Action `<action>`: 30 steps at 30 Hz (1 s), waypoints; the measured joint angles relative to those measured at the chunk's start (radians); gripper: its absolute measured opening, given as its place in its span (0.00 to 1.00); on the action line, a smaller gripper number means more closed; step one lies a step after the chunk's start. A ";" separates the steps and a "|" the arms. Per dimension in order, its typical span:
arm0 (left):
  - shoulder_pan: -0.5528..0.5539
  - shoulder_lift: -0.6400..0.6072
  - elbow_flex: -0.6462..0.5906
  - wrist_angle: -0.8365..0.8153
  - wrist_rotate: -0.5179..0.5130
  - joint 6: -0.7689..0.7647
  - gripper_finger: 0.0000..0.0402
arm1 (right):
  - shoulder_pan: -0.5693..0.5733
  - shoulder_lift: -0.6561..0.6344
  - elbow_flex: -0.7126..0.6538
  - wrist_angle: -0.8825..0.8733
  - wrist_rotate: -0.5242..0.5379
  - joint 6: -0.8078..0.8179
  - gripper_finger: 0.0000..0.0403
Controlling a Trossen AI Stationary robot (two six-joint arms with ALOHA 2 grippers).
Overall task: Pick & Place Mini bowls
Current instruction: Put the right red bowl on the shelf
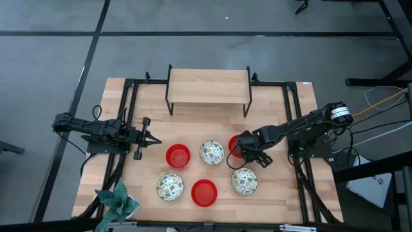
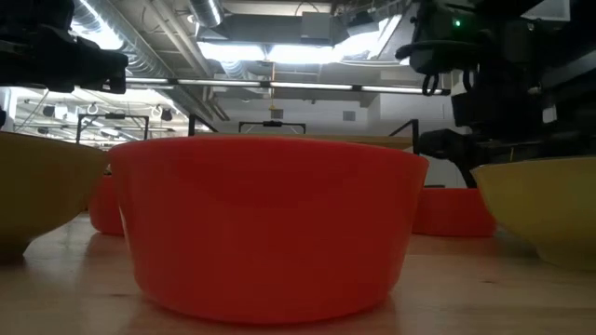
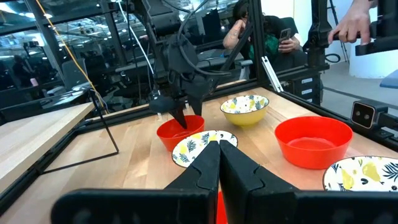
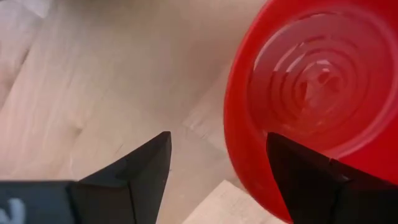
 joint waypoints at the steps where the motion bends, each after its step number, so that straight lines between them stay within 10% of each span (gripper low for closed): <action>1: 0.000 0.000 0.000 0.000 0.000 0.000 0.01 | 0.000 0.000 -0.003 0.007 0.004 -0.002 0.65; 30: 0.000 0.000 0.000 0.000 0.000 0.000 0.01 | 0.000 -0.039 0.020 0.012 0.050 -0.058 0.65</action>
